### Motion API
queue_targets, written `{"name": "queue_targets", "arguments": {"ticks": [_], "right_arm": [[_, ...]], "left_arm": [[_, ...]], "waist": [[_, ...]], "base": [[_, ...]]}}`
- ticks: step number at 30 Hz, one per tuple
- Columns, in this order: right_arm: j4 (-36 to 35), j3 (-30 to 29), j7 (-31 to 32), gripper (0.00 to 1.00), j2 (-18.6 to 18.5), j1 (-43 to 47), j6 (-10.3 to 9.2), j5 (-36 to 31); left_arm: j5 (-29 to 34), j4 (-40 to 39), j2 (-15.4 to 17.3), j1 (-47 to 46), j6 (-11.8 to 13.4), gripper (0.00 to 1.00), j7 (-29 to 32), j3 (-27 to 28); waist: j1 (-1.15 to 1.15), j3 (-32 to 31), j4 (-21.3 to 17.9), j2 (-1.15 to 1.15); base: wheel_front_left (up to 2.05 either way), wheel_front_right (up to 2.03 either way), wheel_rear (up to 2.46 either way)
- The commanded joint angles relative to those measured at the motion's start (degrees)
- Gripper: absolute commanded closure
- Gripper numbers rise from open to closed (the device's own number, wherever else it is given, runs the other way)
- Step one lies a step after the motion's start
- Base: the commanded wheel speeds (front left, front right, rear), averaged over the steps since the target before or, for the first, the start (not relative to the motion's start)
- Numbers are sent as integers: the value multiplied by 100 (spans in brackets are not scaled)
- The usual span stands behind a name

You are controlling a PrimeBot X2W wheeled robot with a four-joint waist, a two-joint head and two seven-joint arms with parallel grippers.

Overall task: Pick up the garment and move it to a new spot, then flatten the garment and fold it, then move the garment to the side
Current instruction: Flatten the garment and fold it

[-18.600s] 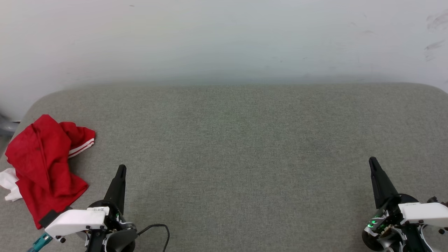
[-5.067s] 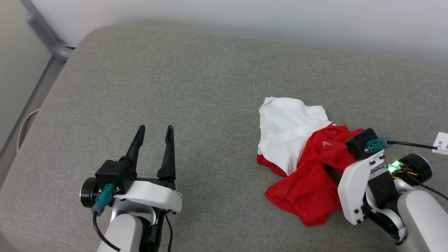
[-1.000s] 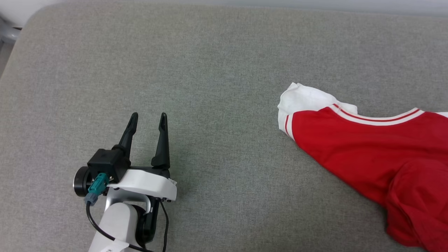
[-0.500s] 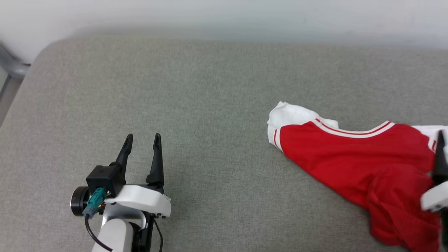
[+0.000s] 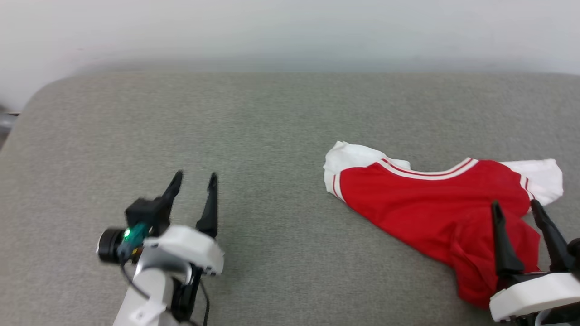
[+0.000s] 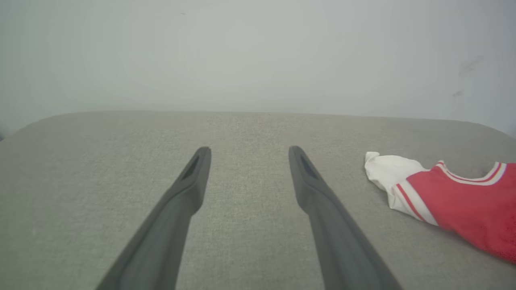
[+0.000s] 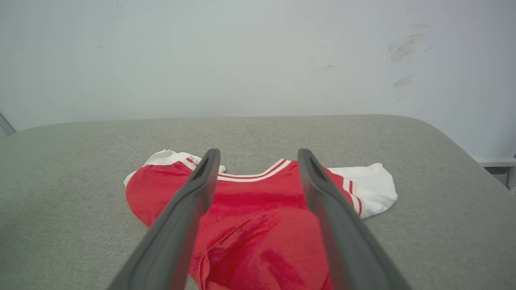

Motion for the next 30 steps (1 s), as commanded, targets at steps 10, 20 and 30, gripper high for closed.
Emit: {"name": "queue_targets", "arguments": {"ticks": [10,20,30], "right_arm": [[-219,497,-23,0,30,-154,-4,208],[68,701,-284,0,32,-521,-4,319],[378,866,-545,0,31,-775,-4,442]], "left_arm": [[-262,584,210,-1713,-329,0,1580,-933],[-1274,1502,682,-3122,-339,0,2972,-2394],[-2382,2576,1173,-4027,-341,0,4322,-3747]], "waist": [[1,658,-772,0],[1,1109,-1250,0],[1,1449,-1562,0]], "base": [[0,0,0],[0,0,0],[0,0,0]]}}
